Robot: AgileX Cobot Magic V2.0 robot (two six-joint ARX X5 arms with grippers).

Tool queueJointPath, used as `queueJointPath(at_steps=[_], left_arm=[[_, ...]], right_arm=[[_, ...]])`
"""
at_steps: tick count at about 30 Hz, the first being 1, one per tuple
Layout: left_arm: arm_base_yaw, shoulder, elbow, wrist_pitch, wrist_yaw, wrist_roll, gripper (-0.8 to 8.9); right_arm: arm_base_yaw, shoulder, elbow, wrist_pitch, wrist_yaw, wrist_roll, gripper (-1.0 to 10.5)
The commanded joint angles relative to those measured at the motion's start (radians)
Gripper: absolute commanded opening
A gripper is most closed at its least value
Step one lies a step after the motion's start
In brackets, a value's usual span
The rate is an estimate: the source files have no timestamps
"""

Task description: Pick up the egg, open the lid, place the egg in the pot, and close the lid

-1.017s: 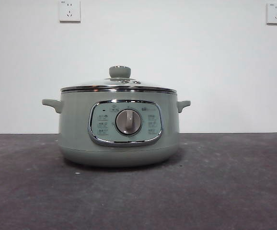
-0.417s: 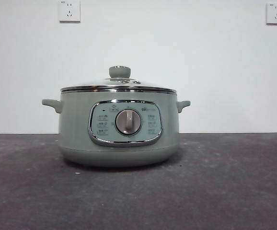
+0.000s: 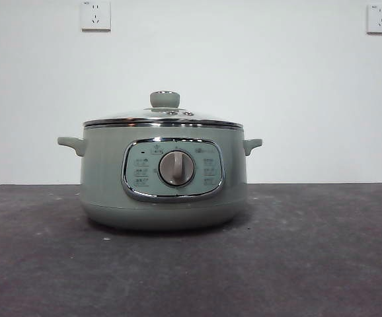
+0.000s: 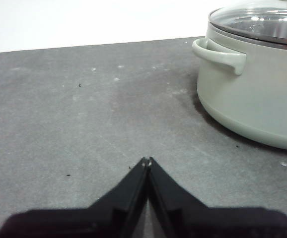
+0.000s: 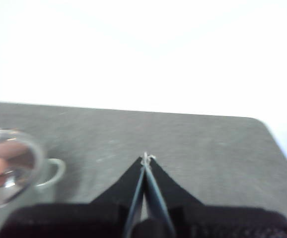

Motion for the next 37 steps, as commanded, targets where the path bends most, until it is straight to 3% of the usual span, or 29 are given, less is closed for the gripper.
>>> queueJointPath(at_steps=[1, 8, 16, 25, 37], left_arm=[[0.002, 0.001, -0.01, 0.008, -0.001, -0.01, -0.04], [0.002, 0.002, -0.01, 0.008, -0.001, -0.01, -0.04], [0.002, 0.002, -0.01, 0.008, -0.001, -0.01, -0.04], [0.002, 0.003, -0.01, 0.008, -0.001, -0.01, -0.04], [0.002, 0.009, -0.01, 0.008, -0.001, -0.01, -0.04]], right_arm=[[-0.055, -0.123, -0.197, 0.12, -0.003, -0.006, 0.0], [-0.098, -0.358, -0.581, 0.333, -0.003, -0.003, 0.0], [-0.098, -0.526, -0.855, 0.36, -0.003, 0.012, 0.0], [-0.098, -0.595, -1.008, 0.374, -0.003, 0.05, 0.0], [-0.098, -0.594, -1.019, 0.389, -0.003, 0.049, 0.0]])
